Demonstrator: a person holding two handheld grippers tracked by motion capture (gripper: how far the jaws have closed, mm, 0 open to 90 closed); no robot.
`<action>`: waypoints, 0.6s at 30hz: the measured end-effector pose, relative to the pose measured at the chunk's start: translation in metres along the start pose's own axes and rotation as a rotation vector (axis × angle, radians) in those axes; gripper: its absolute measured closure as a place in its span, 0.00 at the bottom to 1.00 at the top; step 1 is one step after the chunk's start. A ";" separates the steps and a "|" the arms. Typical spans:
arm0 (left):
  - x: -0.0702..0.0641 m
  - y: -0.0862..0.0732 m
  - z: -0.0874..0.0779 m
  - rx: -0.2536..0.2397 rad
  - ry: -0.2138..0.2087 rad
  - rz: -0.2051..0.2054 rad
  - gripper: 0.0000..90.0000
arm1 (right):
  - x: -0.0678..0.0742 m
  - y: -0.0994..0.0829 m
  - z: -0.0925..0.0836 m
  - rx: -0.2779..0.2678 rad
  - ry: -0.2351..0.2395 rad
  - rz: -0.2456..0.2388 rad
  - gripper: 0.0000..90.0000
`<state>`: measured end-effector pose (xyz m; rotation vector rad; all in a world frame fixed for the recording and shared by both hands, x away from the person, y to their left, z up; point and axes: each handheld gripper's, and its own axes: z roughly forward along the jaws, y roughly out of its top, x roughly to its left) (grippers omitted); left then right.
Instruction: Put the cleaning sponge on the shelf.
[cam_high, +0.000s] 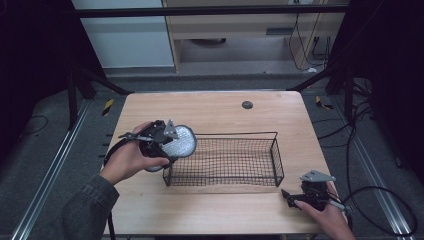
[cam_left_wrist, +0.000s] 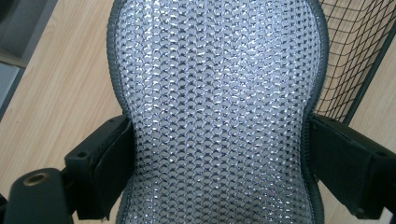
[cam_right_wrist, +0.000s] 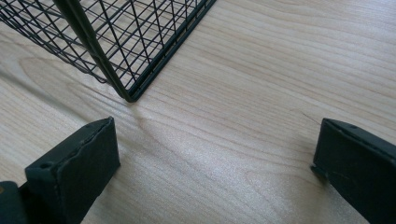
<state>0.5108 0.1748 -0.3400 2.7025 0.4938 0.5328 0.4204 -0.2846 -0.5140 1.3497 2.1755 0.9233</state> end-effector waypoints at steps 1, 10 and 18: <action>-0.001 0.002 0.001 0.001 -0.003 0.004 0.12 | 0.000 0.000 0.000 0.000 0.000 0.000 0.01; -0.007 0.017 0.006 -0.010 -0.014 0.034 0.12 | 0.000 0.000 0.000 0.000 0.001 -0.001 0.01; -0.013 0.027 0.013 -0.013 -0.028 0.051 0.12 | 0.000 0.000 0.000 0.001 0.001 -0.001 0.01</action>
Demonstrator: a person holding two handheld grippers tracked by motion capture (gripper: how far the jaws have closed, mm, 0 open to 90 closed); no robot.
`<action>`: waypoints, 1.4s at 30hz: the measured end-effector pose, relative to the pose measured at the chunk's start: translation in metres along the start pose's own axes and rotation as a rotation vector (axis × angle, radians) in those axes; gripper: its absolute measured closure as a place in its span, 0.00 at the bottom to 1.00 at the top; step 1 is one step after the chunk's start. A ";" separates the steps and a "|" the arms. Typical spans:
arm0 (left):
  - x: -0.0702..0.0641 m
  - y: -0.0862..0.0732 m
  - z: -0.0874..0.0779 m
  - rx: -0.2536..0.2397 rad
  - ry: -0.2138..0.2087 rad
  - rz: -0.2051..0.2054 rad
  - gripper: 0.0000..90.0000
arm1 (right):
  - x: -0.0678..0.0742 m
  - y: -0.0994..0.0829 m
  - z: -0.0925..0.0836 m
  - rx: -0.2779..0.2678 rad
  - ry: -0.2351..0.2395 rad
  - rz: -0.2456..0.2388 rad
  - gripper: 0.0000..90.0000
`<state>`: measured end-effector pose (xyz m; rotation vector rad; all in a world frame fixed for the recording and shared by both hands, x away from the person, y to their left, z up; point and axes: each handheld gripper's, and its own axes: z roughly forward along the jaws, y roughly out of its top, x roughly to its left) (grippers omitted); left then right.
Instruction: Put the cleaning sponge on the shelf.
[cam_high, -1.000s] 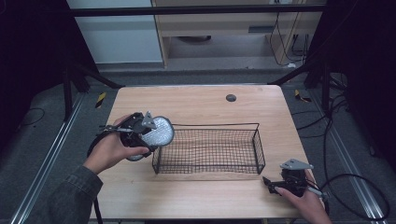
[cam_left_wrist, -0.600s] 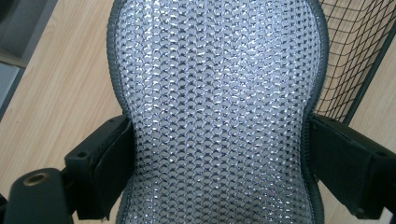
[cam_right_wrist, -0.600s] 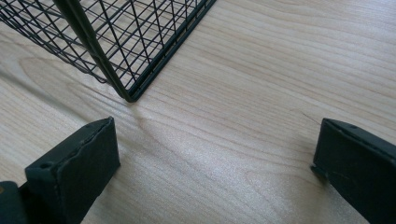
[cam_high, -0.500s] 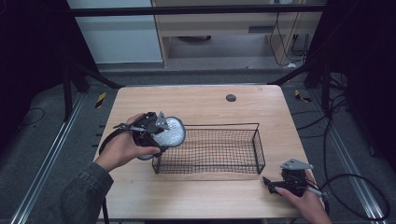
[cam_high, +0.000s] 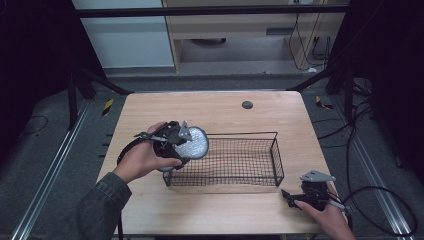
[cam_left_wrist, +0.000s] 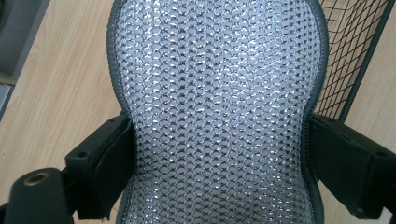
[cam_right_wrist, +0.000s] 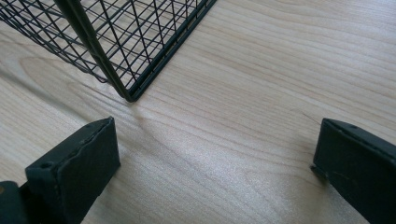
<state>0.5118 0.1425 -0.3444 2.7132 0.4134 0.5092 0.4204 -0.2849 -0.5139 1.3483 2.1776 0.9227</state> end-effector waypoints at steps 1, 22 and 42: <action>-0.001 0.001 0.001 0.000 -0.004 0.002 0.12 | 0.000 0.000 0.000 0.000 0.000 -0.001 0.01; -0.008 0.022 0.023 -0.003 -0.034 0.036 0.12 | 0.000 0.000 0.000 0.000 0.001 -0.001 0.01; -0.013 0.028 0.034 0.008 -0.057 0.063 0.12 | 0.000 0.000 0.000 0.000 0.001 0.000 0.01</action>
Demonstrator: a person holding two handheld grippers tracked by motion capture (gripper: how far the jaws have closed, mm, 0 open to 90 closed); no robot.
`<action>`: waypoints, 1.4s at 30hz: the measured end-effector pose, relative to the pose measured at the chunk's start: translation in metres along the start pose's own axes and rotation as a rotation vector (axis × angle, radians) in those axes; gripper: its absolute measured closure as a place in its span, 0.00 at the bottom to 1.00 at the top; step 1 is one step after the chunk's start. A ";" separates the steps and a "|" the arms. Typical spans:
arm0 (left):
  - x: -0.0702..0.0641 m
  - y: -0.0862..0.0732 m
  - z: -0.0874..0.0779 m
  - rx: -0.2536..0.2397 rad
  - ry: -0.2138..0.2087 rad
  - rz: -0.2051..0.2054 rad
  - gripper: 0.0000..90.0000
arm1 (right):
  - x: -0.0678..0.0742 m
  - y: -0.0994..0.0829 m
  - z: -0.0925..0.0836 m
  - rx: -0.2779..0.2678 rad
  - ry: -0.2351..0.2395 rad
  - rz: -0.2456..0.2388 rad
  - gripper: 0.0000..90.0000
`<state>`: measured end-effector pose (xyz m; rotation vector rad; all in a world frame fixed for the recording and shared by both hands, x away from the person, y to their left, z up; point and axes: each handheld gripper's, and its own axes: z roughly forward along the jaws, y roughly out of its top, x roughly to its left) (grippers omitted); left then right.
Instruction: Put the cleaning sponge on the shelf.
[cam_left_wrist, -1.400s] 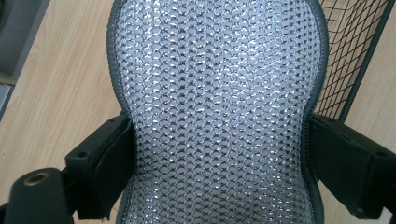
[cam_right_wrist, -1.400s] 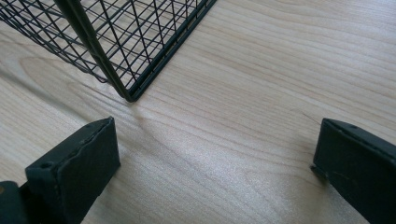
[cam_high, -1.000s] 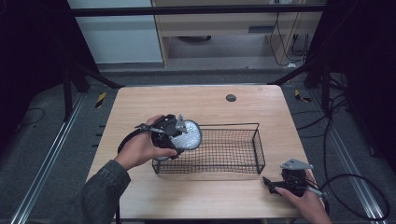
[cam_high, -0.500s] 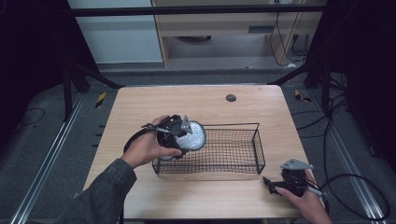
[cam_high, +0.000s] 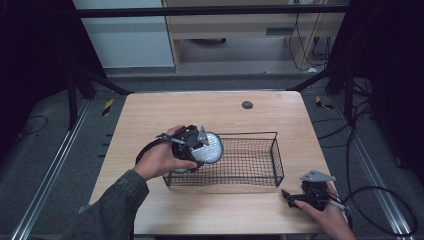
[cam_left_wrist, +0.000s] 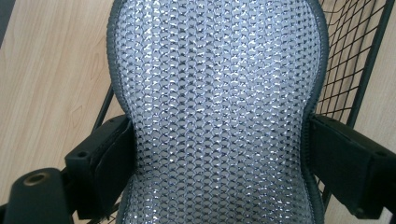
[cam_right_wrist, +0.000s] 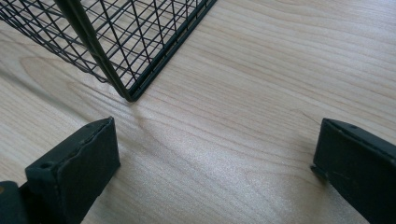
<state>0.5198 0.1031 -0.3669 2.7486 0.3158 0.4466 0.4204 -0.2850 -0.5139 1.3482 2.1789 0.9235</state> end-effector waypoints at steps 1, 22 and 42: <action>0.000 0.000 0.000 -0.001 0.001 0.001 0.12 | 0.000 0.000 0.000 0.000 0.000 -0.001 0.01; -0.001 0.005 0.011 0.014 0.002 0.025 0.12 | 0.000 0.000 0.000 0.000 0.000 -0.002 0.01; 0.002 -0.006 0.019 -0.040 -0.033 -0.061 0.03 | 0.000 0.000 0.000 0.000 0.000 -0.002 0.01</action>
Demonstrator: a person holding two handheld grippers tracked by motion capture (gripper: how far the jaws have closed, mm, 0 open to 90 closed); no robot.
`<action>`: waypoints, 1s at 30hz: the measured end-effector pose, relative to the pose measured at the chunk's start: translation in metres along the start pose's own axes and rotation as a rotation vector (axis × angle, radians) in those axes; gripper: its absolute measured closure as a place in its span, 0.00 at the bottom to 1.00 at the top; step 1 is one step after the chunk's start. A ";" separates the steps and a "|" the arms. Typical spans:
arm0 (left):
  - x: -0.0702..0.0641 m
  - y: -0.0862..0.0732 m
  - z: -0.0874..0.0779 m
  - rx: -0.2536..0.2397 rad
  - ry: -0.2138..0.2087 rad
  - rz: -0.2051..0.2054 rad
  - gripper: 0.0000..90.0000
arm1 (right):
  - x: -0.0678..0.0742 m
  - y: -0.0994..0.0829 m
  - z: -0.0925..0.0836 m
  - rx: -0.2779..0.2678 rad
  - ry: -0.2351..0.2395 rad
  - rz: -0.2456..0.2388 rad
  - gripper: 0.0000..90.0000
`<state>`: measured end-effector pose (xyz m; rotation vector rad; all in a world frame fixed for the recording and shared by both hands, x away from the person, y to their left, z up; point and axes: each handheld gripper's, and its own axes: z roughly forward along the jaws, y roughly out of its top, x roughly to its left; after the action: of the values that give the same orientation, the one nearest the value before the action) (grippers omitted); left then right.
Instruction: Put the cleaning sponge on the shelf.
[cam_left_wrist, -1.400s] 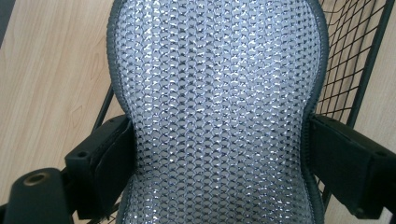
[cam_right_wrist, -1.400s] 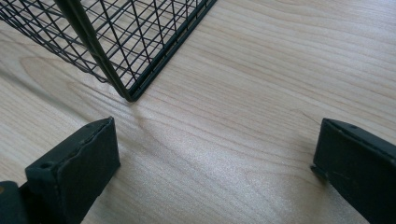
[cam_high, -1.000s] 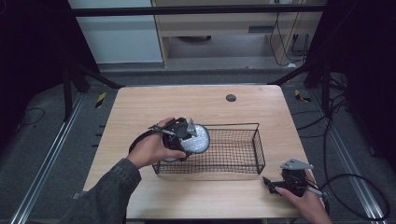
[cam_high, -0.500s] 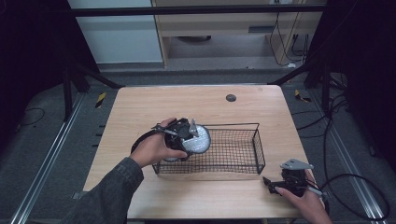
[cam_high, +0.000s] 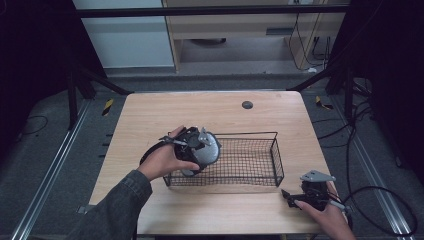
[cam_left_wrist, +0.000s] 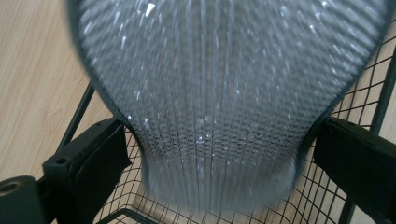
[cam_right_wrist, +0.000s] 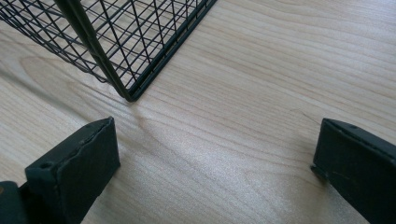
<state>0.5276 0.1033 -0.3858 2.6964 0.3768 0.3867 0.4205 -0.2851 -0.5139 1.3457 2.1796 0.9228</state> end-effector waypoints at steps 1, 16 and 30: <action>0.000 0.000 -0.001 0.000 0.000 -0.001 0.03 | 0.000 0.000 0.000 0.000 0.000 0.000 0.01; -0.001 -0.003 -0.011 -0.021 -0.012 -0.014 0.04 | 0.000 0.000 0.000 0.000 0.000 0.000 0.01; 0.006 -0.027 -0.016 -0.011 0.008 -0.059 0.05 | 0.000 0.000 0.000 -0.001 -0.001 0.000 0.01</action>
<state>0.5224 0.1348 -0.3810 2.6673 0.4547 0.3810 0.4206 -0.2851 -0.5140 1.3448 2.1787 0.9230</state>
